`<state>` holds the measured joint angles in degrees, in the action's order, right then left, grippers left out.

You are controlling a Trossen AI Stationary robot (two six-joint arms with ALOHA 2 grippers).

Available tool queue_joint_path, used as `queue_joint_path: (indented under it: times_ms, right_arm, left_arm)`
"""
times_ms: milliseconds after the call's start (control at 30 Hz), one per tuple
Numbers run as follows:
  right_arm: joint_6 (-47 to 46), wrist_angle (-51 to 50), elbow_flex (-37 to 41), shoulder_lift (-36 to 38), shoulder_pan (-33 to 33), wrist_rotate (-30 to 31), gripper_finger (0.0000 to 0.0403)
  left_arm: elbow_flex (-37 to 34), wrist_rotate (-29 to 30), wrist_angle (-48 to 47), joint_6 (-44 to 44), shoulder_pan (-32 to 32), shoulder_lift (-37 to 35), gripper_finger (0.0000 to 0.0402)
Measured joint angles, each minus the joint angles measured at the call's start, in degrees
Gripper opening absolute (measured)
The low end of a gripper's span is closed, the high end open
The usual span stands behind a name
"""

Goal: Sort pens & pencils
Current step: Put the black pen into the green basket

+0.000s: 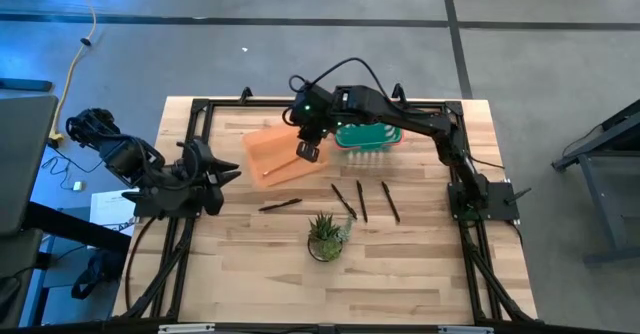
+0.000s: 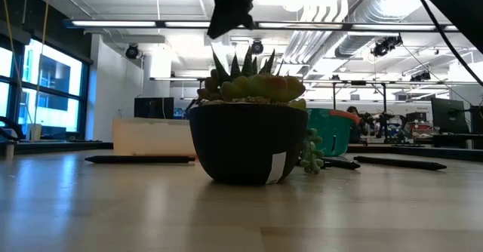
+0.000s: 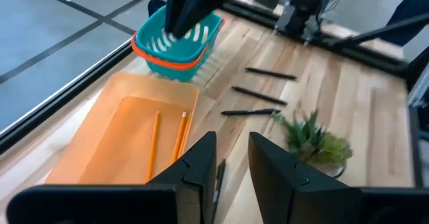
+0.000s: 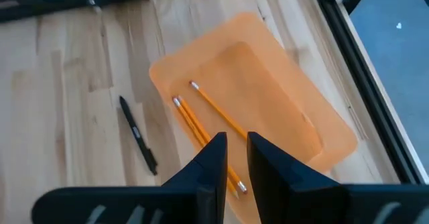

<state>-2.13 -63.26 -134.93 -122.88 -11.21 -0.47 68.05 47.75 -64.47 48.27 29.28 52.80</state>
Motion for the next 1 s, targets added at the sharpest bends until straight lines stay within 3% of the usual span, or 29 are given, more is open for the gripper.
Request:
queue_joint_path:
  times_ms: [500, 1000]
  right_arm:
    - [-6.9, 0.19, 0.0, 5.07, 5.18, 2.23, 0.0051]
    - [-5.08, -1.69, 0.0, 8.37, 12.67, 12.97, 0.0051]
  left_arm:
    - [-18.35, -0.79, 10.56, 0.14, -0.02, -0.02, 0.0076]
    - [-22.82, 2.65, 20.99, 0.17, -0.02, -0.04, 0.0076]
